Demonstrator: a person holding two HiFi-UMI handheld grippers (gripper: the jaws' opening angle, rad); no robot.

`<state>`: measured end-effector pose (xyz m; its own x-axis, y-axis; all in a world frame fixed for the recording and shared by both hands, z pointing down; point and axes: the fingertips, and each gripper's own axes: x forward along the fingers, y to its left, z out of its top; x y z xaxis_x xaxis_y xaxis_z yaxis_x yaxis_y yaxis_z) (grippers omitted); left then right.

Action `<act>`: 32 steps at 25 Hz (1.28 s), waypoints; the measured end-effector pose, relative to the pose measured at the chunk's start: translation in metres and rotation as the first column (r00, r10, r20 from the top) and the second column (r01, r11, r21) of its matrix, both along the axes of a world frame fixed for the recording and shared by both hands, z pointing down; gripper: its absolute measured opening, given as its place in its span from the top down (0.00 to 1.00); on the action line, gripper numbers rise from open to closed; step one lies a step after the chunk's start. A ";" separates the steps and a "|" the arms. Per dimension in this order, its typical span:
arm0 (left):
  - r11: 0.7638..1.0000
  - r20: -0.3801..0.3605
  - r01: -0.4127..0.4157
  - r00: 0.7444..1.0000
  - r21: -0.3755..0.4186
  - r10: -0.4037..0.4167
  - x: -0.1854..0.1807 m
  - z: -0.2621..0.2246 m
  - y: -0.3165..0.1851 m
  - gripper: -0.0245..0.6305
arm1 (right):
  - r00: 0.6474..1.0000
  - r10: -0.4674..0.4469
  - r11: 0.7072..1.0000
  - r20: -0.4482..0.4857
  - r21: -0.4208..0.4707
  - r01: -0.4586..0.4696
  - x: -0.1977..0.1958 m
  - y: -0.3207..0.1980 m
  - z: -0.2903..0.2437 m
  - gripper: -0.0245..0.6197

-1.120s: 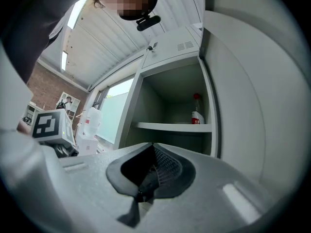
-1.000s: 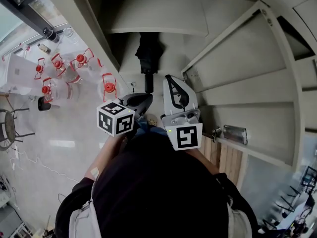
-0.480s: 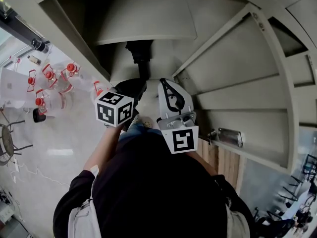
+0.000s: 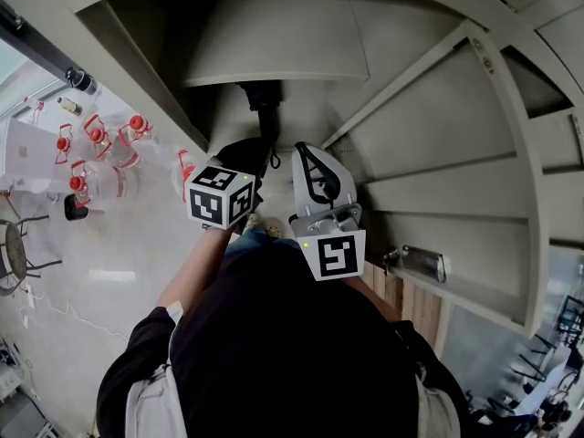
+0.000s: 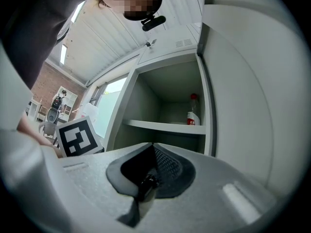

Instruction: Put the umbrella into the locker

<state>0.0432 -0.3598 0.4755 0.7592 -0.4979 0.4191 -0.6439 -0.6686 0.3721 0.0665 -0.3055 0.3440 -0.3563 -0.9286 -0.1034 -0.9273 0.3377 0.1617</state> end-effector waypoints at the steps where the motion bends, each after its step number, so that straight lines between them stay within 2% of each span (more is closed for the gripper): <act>1: 1.000 -0.012 0.009 1.000 0.009 -0.009 -0.001 -0.002 0.000 0.95 | 1.000 -0.005 1.000 0.001 0.000 0.005 0.000 0.000 0.000 0.96; 5: 0.995 -0.042 0.073 0.997 0.074 -0.070 -0.007 -0.018 0.002 0.95 | 0.999 -0.026 0.999 0.034 -0.019 0.027 0.003 -0.001 0.004 0.96; 7: 0.984 -0.042 0.117 0.993 0.137 -0.113 -0.012 -0.030 0.006 0.95 | 0.998 -0.034 0.999 0.048 -0.024 0.035 0.005 0.000 0.005 0.96; 9: 0.959 -0.037 0.167 0.986 0.227 -0.163 -0.018 -0.047 0.012 0.95 | 0.997 -0.050 0.999 0.055 -0.019 0.051 0.004 0.002 0.004 0.96; 12: 0.906 -0.029 0.234 0.971 0.352 -0.239 -0.031 -0.072 0.027 0.95 | 0.995 -0.077 0.997 0.066 -0.007 0.077 -0.001 0.009 0.001 0.96; 16: 0.850 -0.059 0.291 0.953 0.438 -0.296 -0.042 -0.095 0.048 0.95 | 0.995 -0.083 0.996 0.059 -0.007 0.084 -0.003 0.018 0.005 0.96; 18: 0.836 -0.066 0.306 0.948 0.456 -0.311 -0.046 -0.100 0.056 0.95 | 0.995 -0.084 0.996 0.054 0.001 0.084 -0.004 0.021 0.006 0.96; 23: 0.825 -0.081 0.298 0.951 0.480 -0.297 -0.048 -0.103 0.068 0.95 | 0.997 -0.065 0.997 0.045 -0.025 0.067 -0.005 0.024 0.012 0.96; 32: 0.849 -0.075 0.237 0.971 0.473 -0.229 -0.049 -0.102 0.057 0.95 | 0.999 -0.028 0.999 0.023 -0.019 0.028 -0.012 0.017 0.010 0.96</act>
<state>-0.0058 -0.3029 0.3731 0.6005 -0.7960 0.0754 -0.7996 -0.5976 0.0593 0.0541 -0.2889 0.3537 -0.3801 -0.9202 -0.0939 -0.9207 0.3667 0.1338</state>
